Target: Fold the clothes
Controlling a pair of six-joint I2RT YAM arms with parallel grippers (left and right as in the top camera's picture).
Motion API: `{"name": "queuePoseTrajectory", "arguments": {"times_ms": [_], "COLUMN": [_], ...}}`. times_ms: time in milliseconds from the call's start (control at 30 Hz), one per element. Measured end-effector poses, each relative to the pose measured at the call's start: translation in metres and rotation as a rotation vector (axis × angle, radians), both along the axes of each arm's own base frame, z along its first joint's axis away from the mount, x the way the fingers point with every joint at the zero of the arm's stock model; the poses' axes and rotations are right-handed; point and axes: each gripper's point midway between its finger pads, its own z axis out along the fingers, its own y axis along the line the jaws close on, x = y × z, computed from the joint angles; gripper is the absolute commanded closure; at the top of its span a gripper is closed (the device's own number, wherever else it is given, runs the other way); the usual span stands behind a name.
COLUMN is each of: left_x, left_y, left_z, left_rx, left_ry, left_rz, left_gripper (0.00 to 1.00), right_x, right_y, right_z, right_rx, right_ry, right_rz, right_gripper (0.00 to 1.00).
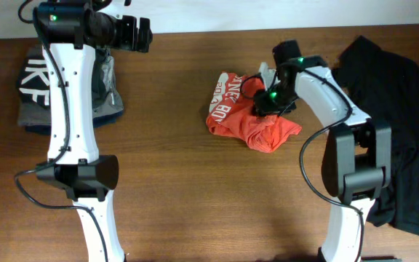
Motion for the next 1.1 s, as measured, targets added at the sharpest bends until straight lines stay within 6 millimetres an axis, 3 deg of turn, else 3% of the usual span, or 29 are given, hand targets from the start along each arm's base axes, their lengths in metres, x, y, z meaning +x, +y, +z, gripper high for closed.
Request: {"name": "queuePoseTrajectory", "arguments": {"times_ms": [533, 667, 733, 833, 1067, 1100], "left_x": [-0.001, -0.001, -0.001, -0.001, -0.001, -0.001], "left_y": [0.0, 0.0, 0.0, 0.0, 0.0, 0.0], "left_z": [0.0, 0.0, 0.0, 0.0, -0.001, -0.001], "left_rx": [0.001, 0.001, 0.001, 0.001, 0.001, 0.001], "left_ry": [0.003, 0.003, 0.003, 0.003, 0.003, 0.003], "left_rz": [0.001, 0.001, 0.001, 0.001, 0.001, 0.001], "left_gripper": [0.01, 0.01, 0.01, 0.01, 0.01, 0.01], "right_x": [-0.007, -0.009, -0.013, -0.022, -0.018, -0.019], "right_y": [0.021, 0.02, 0.014, -0.009, -0.064, -0.067], "right_z": [0.002, 0.002, 0.002, 0.006, 0.015, 0.014], "right_rx": [0.131, 0.135, 0.135, 0.134, 0.116, 0.103], "right_ry": [0.012, 0.02, 0.043, 0.114, 0.14, 0.142], "right_rz": [0.053, 0.054, 0.041, -0.017, -0.146, -0.156], "right_gripper": [0.96, 0.96, 0.96, 0.96, 0.96, 0.91]}}
